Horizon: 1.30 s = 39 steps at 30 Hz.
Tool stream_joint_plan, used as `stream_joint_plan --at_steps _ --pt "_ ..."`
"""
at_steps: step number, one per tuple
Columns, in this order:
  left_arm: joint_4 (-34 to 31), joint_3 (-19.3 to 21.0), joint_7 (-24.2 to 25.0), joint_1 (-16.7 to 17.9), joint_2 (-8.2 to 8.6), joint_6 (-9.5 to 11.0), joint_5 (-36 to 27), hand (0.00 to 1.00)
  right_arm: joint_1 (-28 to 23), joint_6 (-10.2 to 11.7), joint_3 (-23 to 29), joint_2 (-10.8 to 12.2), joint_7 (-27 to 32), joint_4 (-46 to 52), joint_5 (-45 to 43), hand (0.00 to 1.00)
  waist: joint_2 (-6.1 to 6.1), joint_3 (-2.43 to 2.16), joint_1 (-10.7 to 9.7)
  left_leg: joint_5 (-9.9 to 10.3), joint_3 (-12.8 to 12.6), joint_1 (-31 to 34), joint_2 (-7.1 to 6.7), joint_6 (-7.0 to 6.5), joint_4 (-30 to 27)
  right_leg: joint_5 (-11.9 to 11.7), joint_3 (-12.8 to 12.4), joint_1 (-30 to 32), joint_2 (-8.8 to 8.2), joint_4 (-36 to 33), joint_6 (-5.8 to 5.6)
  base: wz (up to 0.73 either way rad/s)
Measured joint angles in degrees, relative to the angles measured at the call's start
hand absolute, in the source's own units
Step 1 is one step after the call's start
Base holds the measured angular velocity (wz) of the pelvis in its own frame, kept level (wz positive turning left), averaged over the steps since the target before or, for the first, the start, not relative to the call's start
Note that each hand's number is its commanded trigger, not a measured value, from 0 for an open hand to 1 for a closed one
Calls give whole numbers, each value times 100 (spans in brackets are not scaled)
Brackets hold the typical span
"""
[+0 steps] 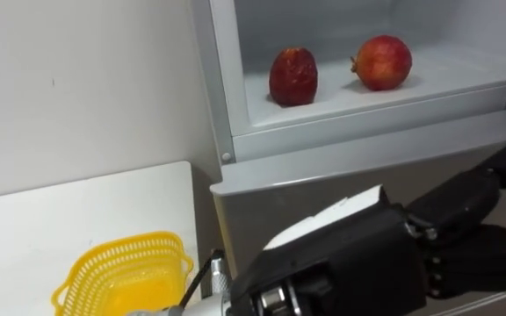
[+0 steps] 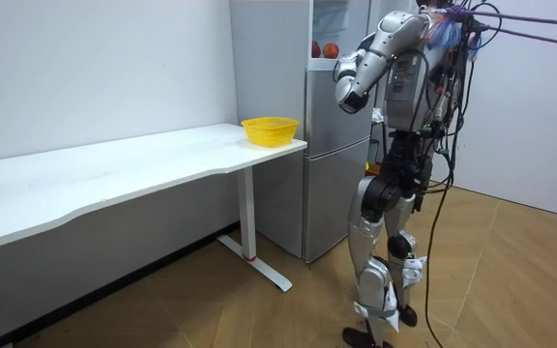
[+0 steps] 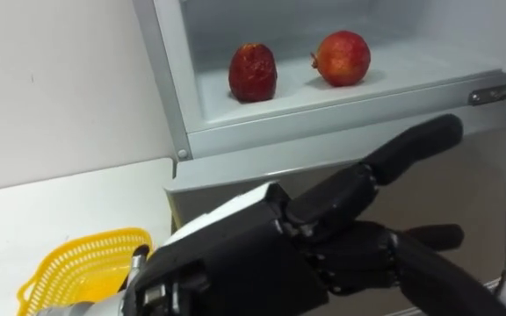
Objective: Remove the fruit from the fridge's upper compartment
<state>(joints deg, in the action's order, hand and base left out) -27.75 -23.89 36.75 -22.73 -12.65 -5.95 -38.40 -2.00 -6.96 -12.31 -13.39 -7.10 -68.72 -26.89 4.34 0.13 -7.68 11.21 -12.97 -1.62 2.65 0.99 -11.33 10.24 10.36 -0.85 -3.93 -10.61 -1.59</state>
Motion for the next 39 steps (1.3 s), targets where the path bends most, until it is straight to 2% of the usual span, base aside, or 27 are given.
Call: stream_joint_plan --at_steps 5,9,15,19,23,25,30,33,37,39 --pt "-1 -161 -26 -462 116 0 201 0 59 -6 3 0 -3 0 -12 0 18 -33 -9 0 -1 20 -4 0 2 -1 -19 45 -1 -5 -1 -4" --pt "0 -257 -30 -754 317 0 218 0 90 2 3 -1 8 0 -27 0 45 -56 -65 0 -13 17 -1 0 3 -2 -21 50 -3 -17 1 -2" --pt "6 -539 -46 -881 442 3 176 0 192 15 -71 -4 26 -69 -26 0 37 -51 -321 0 -70 -12 10 1 4 -4 -16 -26 -3 -11 3 1" --pt "5 -689 -47 -907 544 3 171 0 198 15 -185 -4 22 -85 -21 0 35 -50 -422 0 -84 -16 18 1 3 -7 -18 -20 4 -7 8 0" --pt "14 -819 -51 -1097 608 1 172 0 195 -4 -288 -11 -5 -83 32 0 25 -43 -454 0 -127 -57 19 1 3 -3 -83 -11 10 16 4 -4" --pt "41 -955 -118 -1277 710 1 172 0 197 -6 -358 -6 -5 -84 61 0 27 -43 -471 0 -132 -63 16 1 6 -3 -91 -15 10 24 3 0" --pt "127 -1131 -223 -1418 867 -36 180 0 213 -18 -462 -4 7 -85 198 0 35 -44 -475 0 -204 -76 29 1 2 -4 -120 -4 19 17 5 -4" --pt "189 -1198 -290 -1428 980 -37 183 0 259 -18 -477 -5 9 -77 207 0 63 -55 -512 1 -242 -15 45 2 -10 -18 -89 67 22 -3 22 -4" --pt "238 -1201 -293 -1446 1004 -32 143 0 367 -14 -505 -32 22 -53 207 0 145 -44 -714 1 -244 47 56 2 -30 -43 -58 93 30 9 29 1" --pt "334 -1221 -290 -1561 1016 -32 75 0 366 -14 -516 -33 36 -46 208 0 165 -43 -759 1 -245 46 55 2 -35 -43 -60 89 28 10 29 0"
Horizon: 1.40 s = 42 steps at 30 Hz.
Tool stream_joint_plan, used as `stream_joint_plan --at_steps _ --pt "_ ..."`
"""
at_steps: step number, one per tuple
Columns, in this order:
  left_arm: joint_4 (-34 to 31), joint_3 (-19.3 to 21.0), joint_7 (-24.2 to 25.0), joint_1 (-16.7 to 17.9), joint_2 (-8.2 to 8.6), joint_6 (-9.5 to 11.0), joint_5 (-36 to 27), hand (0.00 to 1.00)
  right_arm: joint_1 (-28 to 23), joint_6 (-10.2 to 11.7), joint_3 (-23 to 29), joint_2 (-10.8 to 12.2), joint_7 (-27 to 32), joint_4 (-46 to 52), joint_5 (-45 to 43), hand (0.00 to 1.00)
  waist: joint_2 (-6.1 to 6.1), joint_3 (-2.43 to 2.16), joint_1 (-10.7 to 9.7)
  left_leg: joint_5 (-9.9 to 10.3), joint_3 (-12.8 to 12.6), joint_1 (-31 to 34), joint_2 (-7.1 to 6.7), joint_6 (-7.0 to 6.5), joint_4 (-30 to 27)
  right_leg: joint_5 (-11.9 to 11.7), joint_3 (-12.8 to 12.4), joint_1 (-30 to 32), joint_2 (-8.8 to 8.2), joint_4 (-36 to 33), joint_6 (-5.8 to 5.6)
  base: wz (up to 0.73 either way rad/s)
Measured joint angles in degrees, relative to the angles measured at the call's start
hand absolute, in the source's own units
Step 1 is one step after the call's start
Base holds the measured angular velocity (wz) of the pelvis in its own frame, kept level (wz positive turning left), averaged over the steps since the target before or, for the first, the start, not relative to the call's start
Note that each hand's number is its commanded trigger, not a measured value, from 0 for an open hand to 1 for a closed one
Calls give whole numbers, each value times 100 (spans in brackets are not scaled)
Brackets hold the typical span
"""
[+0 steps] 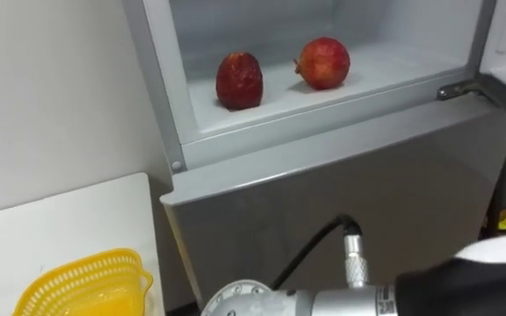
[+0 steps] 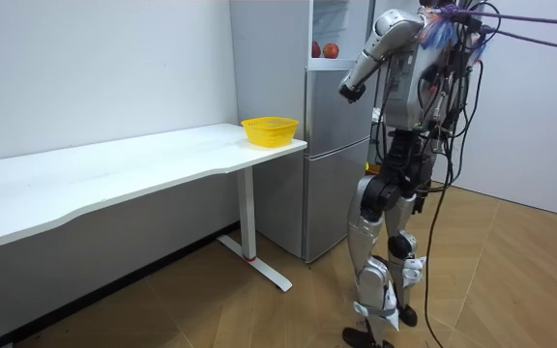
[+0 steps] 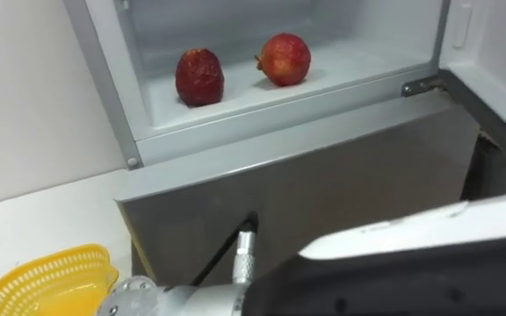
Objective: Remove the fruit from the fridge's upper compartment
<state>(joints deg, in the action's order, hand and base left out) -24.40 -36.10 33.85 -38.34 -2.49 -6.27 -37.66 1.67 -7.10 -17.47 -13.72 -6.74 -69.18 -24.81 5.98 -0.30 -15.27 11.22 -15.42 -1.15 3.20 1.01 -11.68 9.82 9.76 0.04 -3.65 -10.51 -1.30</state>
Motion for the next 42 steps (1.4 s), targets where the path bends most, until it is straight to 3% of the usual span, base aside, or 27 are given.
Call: stream_joint_plan --at_steps 6,12,20,23,26,28,32,33,37,40,42 --pt "376 -75 -9 -202 160 -1 -180 0 -6 3 -13 -6 -14 5 1 0 32 2 -96 0 -7 -32 1 0 0 0 -16 -29 1 -1 0 0" --pt "383 -88 -345 -202 214 -1 -230 0 -85 -12 11 -5 54 -4 -12 0 50 9 -195 0 -16 -55 0 0 7 7 -121 8 11 -5 0 -6" --pt "357 -74 -661 -195 159 39 -236 0 -292 22 78 -12 75 34 -29 0 46 13 -125 0 -49 -63 6 0 52 1 -181 62 35 -28 3 -5" --pt "326 -19 -748 -58 19 90 -235 0 -374 41 93 -4 75 33 -15 0 1 44 35 -2 -92 -157 12 3 128 4 -221 58 43 -109 11 -14" --pt "192 135 -959 201 -139 91 -213 0 -374 90 91 14 94 33 3 0 -88 105 160 -2 -96 -136 11 3 128 10 -202 92 36 -116 13 2" --pt "2 468 -1073 518 -212 90 -14 0 -375 110 161 37 86 35 -9 0 -160 123 400 -2 -91 -119 11 3 127 11 -184 120 31 -128 13 -2" --pt "-396 1325 -1255 901 -413 175 -61 0 -361 145 361 43 78 27 -26 0 -267 81 843 -5 -39 -81 13 4 121 11 -163 147 33 -139 18 4" --pt "-558 1622 -1330 1082 -419 180 -135 0 -356 150 465 48 80 66 -36 0 -317 34 985 -5 36 -47 10 5 107 9 -138 142 32 -153 20 12" --pt "-1110 2490 -1603 1542 -539 320 -340 0 -365 234 688 100 225 83 -29 0 -504 -47 1335 -9 259 -76 13 13 93 9 68 -3 38 -99 23 25" --pt "-1259 2832 -1928 1760 -541 573 -122 0 -370 329 773 208 397 56 -37 0 -666 -53 1492 -10 300 -157 8 16 103 9 187 -191 37 12 23 19" --pt "-1274 2990 -2197 1795 -523 659 148 0 -362 424 820 254 497 -7 -39 0 -696 -63 1582 -9 310 -162 4 17 96 8 199 -243 33 21 23 8"
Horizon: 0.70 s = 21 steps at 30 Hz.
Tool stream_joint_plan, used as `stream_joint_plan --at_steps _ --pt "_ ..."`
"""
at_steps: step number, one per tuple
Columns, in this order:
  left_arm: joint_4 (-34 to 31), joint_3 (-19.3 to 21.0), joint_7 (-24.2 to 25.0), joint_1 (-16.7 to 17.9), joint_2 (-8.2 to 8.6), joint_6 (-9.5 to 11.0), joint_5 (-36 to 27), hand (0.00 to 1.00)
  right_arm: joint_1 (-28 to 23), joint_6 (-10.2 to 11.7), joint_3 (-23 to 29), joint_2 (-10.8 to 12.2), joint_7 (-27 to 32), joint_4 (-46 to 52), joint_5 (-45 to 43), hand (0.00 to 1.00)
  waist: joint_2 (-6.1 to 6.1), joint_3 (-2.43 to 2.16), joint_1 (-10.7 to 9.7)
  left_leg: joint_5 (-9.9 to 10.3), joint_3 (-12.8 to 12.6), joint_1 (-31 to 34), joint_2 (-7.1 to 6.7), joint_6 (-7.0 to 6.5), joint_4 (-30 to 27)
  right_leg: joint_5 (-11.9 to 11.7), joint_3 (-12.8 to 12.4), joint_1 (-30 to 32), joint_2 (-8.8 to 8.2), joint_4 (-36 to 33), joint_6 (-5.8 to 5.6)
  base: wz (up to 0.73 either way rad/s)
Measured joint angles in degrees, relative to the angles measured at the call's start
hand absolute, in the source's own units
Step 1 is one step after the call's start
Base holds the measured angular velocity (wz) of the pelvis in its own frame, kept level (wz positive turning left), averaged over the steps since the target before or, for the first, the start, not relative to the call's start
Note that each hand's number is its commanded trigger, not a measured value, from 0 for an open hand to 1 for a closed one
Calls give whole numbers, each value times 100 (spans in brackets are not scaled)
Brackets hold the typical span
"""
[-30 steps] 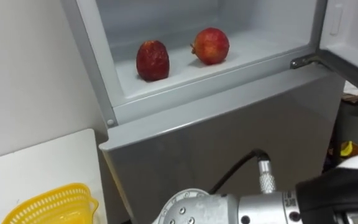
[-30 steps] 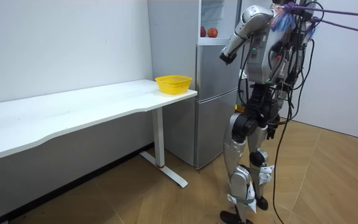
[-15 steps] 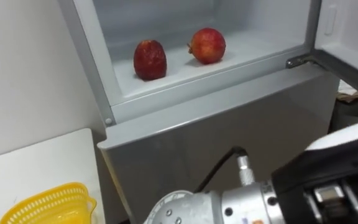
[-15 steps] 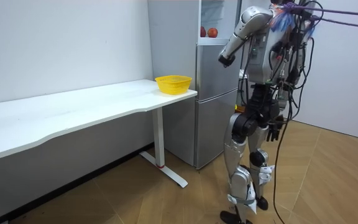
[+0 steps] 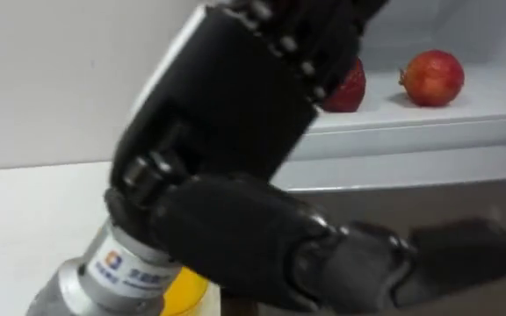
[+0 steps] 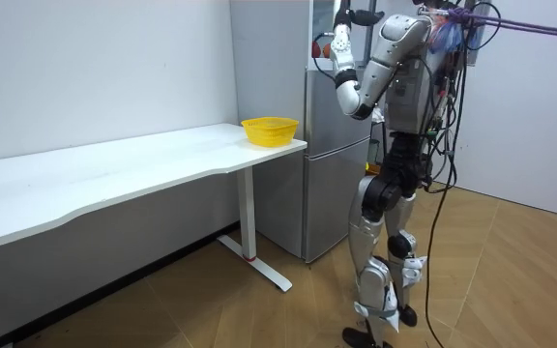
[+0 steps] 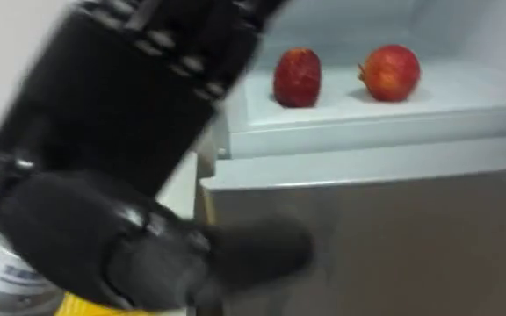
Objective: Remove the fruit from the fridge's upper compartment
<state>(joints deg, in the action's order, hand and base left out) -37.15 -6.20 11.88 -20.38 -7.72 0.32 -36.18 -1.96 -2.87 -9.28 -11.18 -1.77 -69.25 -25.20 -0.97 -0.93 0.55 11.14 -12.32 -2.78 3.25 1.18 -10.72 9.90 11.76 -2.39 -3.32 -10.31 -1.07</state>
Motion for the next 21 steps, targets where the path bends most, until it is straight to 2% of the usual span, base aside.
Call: stream_joint_plan --at_steps 4,5,6,7,8,10,11,13,15,16,17,18,21 --pt "-89 442 -558 2 -14 64 471 0 -64 61 15 45 168 17 17 0 75 4 116 0 17 25 -8 0 -4 -3 80 1 -22 -30 -4 9" --pt "-122 678 -708 17 -32 96 675 0 -107 99 82 29 188 7 4 0 123 6 163 0 14 10 -9 0 -7 -2 83 -17 -24 -30 -4 0" --pt "-126 934 -917 80 -24 231 1021 0 -199 104 241 18 202 -5 0 0 141 14 181 -1 11 -12 -15 -1 -6 0 90 -18 -31 -30 -6 0" --pt "-127 1163 -1163 269 -33 392 1373 0 -284 87 310 -2 216 -24 1 0 190 14 220 -1 14 -48 -19 -1 -8 8 105 -64 -39 -30 -10 0" --pt "-127 1250 -1286 394 -31 445 1540 0 -340 85 350 -7 219 -25 0 0 215 10 252 -1 15 -71 -24 -1 -8 20 108 -65 -45 -32 -11 0" --pt "-136 1692 -1628 888 -17 485 2087 0 -546 86 609 22 222 -55 -46 0 264 3 376 -1 40 -93 -27 0 -9 59 121 -66 -49 -42 -8 4" --pt "-135 1833 -1744 997 -8 490 2187 0 -598 90 668 29 224 -55 -96 0 266 5 406 -3 69 -92 -27 2 -9 59 128 -66 -48 -43 -6 10" --pt "1 2484 -2240 1457 -42 628 2347 0 -752 104 874 34 226 -58 -144 0 267 13 457 -6 154 -96 -32 6 -9 70 177 -93 -50 -53 3 10" --pt "286 2959 -2649 1762 -115 693 2349 0 -838 104 1047 26 240 -39 -142 0 269 21 509 -6 161 -106 -32 7 -12 70 178 -107 -49 -49 4 3" --pt "473 3218 -2931 1891 -119 692 2346 0 -847 87 1124 28 240 -39 -143 0 262 44 543 -6 169 -100 -32 7 -18 70 182 -107 -49 -48 4 0" --pt "569 3313 -3064 1941 -118 694 2346 0 -845 86 1151 28 240 -39 -147 0 273 60 560 -6 176 -99 -32 7 -19 70 186 -114 -48 -46 4 9" --pt "815 3430 -3285 2095 -135 744 2358 0 -842 65 1180 23 246 -14 -147 0 296 100 598 -6 213 -96 -44 6 -21 69 221 -144 -56 -36 1 15" --pt "1549 3555 -3703 2678 -137 727 2337 0 -837 31 1183 26 230 54 -193 0 310 115 616 -3 235 -94 -67 3 20 85 249 -136 -71 -45 -24 9"
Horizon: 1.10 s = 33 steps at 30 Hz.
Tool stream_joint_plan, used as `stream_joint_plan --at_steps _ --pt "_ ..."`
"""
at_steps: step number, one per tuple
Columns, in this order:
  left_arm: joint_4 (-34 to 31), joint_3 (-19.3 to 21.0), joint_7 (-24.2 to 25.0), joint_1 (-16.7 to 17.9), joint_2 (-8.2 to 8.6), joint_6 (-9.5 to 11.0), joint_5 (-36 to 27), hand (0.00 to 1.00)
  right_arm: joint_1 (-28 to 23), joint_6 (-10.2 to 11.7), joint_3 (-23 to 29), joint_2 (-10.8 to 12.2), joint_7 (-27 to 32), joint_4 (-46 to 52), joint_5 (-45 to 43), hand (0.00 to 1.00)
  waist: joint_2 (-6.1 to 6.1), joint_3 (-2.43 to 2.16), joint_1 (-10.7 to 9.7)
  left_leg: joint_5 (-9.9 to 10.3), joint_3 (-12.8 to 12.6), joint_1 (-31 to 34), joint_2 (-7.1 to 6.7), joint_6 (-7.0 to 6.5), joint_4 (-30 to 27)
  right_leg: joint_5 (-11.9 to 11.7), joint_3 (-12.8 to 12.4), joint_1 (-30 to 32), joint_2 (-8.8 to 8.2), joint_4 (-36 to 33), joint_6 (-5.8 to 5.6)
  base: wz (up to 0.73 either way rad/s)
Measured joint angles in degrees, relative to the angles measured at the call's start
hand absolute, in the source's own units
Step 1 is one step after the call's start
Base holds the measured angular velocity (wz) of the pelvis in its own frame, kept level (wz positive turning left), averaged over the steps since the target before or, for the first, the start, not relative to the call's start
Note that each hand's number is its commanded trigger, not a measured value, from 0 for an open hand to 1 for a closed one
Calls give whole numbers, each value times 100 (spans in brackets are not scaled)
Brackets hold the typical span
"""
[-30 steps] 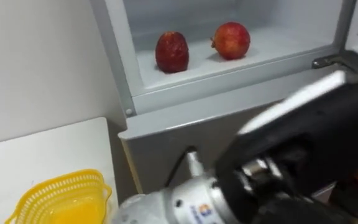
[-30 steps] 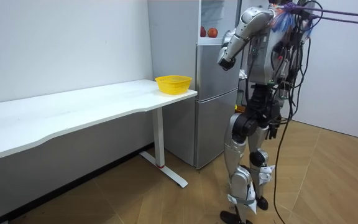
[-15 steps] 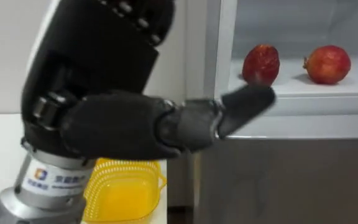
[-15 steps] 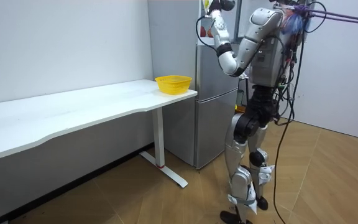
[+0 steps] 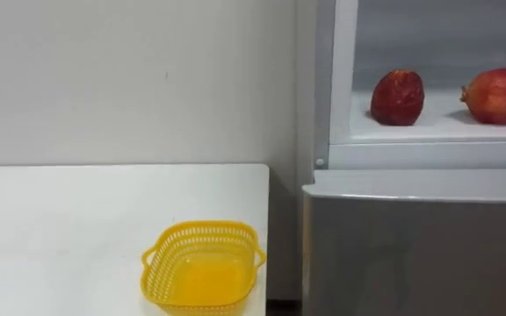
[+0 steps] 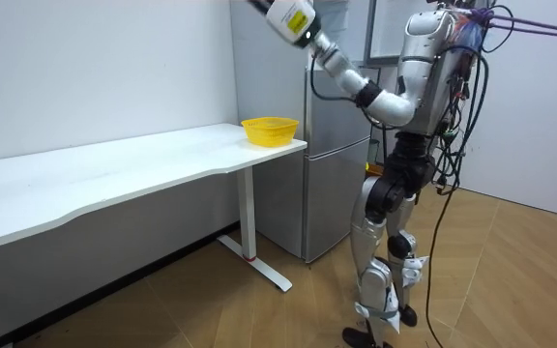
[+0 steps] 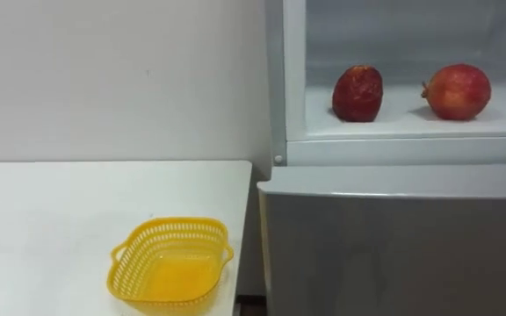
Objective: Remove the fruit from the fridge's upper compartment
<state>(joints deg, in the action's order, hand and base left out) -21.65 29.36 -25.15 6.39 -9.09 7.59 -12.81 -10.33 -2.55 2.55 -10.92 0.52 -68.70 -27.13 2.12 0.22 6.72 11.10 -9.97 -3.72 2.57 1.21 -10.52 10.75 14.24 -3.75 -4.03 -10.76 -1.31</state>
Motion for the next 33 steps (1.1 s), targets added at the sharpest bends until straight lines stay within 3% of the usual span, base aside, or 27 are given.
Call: stream_joint_plan --at_steps 1,3,4,6,8,10,11,13,16,20,25,29,33 --pt "396 2 -121 266 0 21 -108 0 9 -2 1 -6 -2 -3 -12 0 -2 -11 -11 2 91 -1 -20 -3 19 5 10 -1 -5 -3 -5 5" --pt "1200 -48 -284 440 5 -9 -341 0 36 -5 -11 -9 -26 9 -6 0 -44 -11 3 3 161 15 -31 -5 24 9 25 -5 -3 -6 -8 3" --pt "1775 -60 -357 554 5 -7 -474 0 126 -7 -10 -9 -58 30 -14 0 -2 -31 37 3 163 19 -29 -4 37 8 2 14 9 -13 -7 -3" --pt "2703 -100 -445 685 28 -35 -727 0 164 -55 -8 -4 -59 28 -71 0 18 -47 10 3 174 30 -28 -4 41 9 -11 41 11 -29 -4 -6" --pt "3401 -213 -567 746 134 -90 -859 0 177 -84 -17 19 -62 97 -77 0 -42 -54 -6 3 146 24 -29 -4 60 10 -7 44 11 -13 -3 0" --pt "4462 -478 -580 792 157 -130 -829 0 147 -130 -15 29 -63 170 -90 0 -75 -48 0 3 185 16 -34 -3 79 10 -9 35 11 11 -4 0" --pt "4733 -560 -575 792 157 -142 -770 0 160 -133 -15 28 -70 202 -127 0 -132 -67 -11 3 211 10 -38 -3 84 10 -14 29 11 12 -4 0" --pt "5580 -946 -490 791 152 -204 -576 0 222 -133 -14 29 -100 217 -195 0 -145 -44 -54 4 250 1 -38 -2 92 10 18 -49 13 29 -4 6" --pt "6348 -1382 -70 790 144 -325 -62 0 221 -137 -15 21 -136 207 -241 0 -151 -35 -130 21 275 -10 -37 1 91 9 80 -103 18 92 -5 10" --pt "7124 -1694 452 738 133 -438 185 0 251 -125 -16 19 -203 200 -230 0 -107 -37 -199 27 279 -28 -32 3 92 9 61 -127 28 99 -5 0" --pt "8088 -1854 1129 667 135 -568 266 0 263 -107 -18 23 -196 -1 -177 0 -69 0 -350 28 247 -96 -31 3 104 9 3 -173 28 101 -5 -4" --pt "8327 -2008 1544 610 158 -606 599 0 263 -103 -17 40 -194 -50 -135 0 -54 4 -373 28 247 -76 -31 3 107 13 2 -143 29 106 -7 0" --pt "8382 -2196 1895 573 183 -643 981 0 341 -57 -4 72 -166 -18 -132 0 -115 -16 -455 27 219 -81 -31 3 128 13 -44 -100 34 105 -7 -4"
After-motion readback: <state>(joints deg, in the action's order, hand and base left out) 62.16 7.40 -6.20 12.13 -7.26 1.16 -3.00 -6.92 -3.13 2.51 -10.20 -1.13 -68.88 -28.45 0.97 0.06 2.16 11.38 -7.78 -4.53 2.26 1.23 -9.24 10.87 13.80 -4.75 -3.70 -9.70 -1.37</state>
